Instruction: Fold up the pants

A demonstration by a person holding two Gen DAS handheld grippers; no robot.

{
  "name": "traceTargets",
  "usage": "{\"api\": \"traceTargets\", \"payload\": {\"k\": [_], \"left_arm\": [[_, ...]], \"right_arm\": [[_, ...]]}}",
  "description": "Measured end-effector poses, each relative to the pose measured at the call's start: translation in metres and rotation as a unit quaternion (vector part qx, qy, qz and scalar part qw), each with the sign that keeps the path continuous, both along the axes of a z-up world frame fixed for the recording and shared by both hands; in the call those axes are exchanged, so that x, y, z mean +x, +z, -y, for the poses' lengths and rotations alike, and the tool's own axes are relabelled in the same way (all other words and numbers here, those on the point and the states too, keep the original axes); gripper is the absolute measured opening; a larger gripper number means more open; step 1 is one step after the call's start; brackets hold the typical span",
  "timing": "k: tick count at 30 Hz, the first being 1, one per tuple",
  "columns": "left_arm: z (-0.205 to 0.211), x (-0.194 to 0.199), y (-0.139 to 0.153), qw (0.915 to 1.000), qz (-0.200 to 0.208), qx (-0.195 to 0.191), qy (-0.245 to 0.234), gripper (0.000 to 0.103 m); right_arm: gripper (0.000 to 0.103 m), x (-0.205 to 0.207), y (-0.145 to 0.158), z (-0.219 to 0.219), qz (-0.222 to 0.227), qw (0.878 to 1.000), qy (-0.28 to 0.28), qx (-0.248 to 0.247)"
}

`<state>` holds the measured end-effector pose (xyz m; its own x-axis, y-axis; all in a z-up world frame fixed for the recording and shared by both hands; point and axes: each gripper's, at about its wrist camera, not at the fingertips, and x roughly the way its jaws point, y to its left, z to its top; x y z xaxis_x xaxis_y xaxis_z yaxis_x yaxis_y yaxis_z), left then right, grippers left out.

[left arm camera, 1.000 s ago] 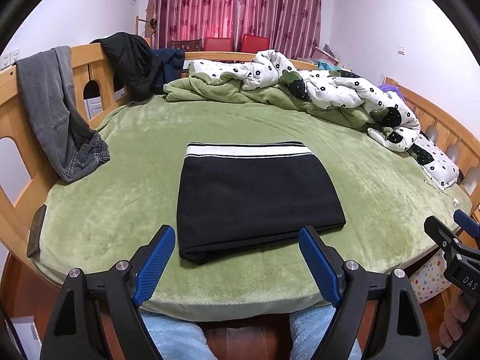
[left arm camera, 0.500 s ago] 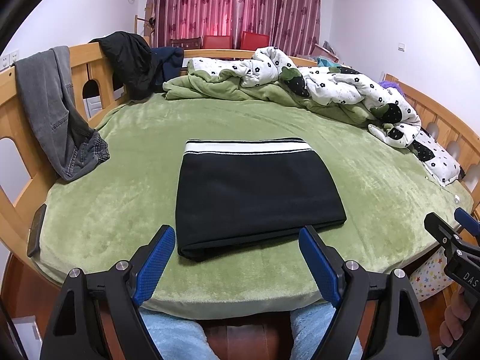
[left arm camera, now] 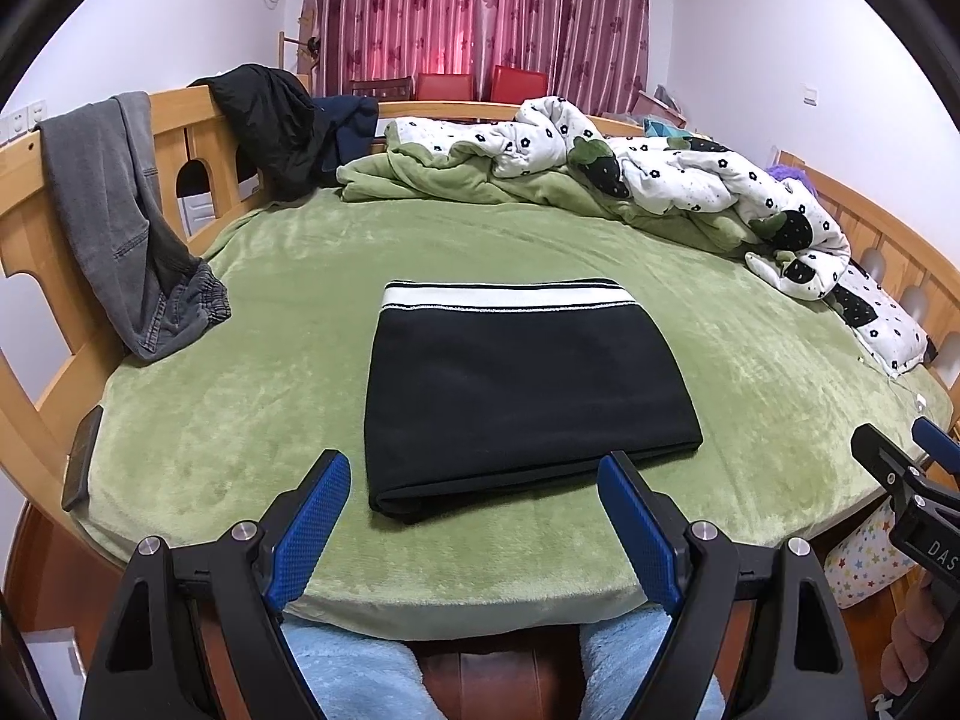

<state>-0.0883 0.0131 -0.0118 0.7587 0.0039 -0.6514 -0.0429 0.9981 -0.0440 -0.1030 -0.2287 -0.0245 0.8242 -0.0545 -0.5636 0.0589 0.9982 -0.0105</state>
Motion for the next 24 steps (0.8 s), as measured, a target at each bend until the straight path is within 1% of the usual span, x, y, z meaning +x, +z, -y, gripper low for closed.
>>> {"api": "traceTargets", "payload": {"k": [19, 24], "left_arm": [[0.008, -0.007, 0.005, 1.0, 0.005, 0.003, -0.003, 0.084], [0.007, -0.006, 0.005, 1.0, 0.005, 0.003, -0.002, 0.084]], "right_arm": [[0.102, -0.01, 0.004, -0.014, 0.007, 1.0, -0.009, -0.014], [0.102, -0.012, 0.007, -0.015, 0.011, 1.0, -0.01, -0.011]]}}
